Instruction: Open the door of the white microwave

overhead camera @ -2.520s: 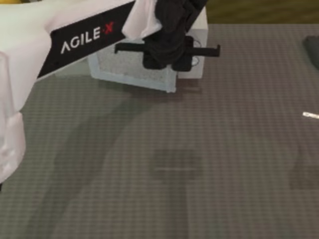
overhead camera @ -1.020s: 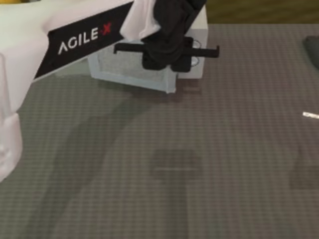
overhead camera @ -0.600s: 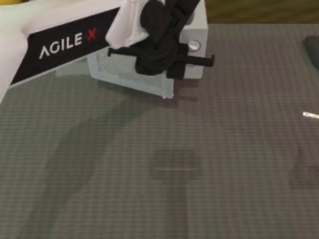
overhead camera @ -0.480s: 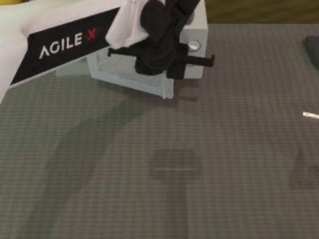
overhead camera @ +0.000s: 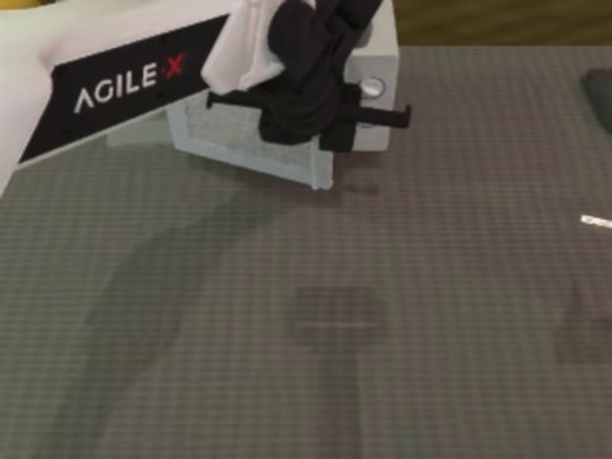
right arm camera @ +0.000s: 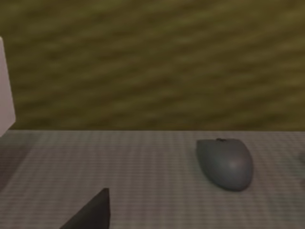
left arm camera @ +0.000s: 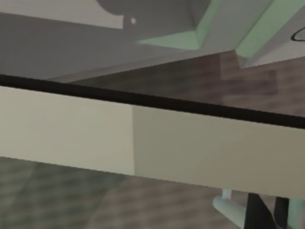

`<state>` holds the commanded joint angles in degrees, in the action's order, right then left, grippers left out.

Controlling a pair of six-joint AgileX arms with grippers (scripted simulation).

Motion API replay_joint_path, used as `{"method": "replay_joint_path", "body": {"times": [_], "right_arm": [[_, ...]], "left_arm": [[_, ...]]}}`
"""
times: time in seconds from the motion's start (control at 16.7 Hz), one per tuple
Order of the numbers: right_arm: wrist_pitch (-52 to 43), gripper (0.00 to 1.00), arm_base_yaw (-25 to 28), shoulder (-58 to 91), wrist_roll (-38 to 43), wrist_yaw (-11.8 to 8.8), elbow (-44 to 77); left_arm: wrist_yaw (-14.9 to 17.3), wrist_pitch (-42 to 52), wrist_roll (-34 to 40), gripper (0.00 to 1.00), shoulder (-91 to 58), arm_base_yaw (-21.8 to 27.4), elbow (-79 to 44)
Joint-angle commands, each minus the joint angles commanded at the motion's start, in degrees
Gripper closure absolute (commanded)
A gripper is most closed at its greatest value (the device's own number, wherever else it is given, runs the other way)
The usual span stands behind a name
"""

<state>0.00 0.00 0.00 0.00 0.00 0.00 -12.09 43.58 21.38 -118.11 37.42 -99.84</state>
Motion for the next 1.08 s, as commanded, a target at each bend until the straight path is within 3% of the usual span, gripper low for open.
{"method": "replay_joint_path", "body": {"times": [1.08], "right_arm": [[0.00,0.00,0.00,0.00,0.00,0.00,0.00]], "left_arm": [[0.91,-0.94,-1.14,1.00,1.08,0.08,1.50]]}}
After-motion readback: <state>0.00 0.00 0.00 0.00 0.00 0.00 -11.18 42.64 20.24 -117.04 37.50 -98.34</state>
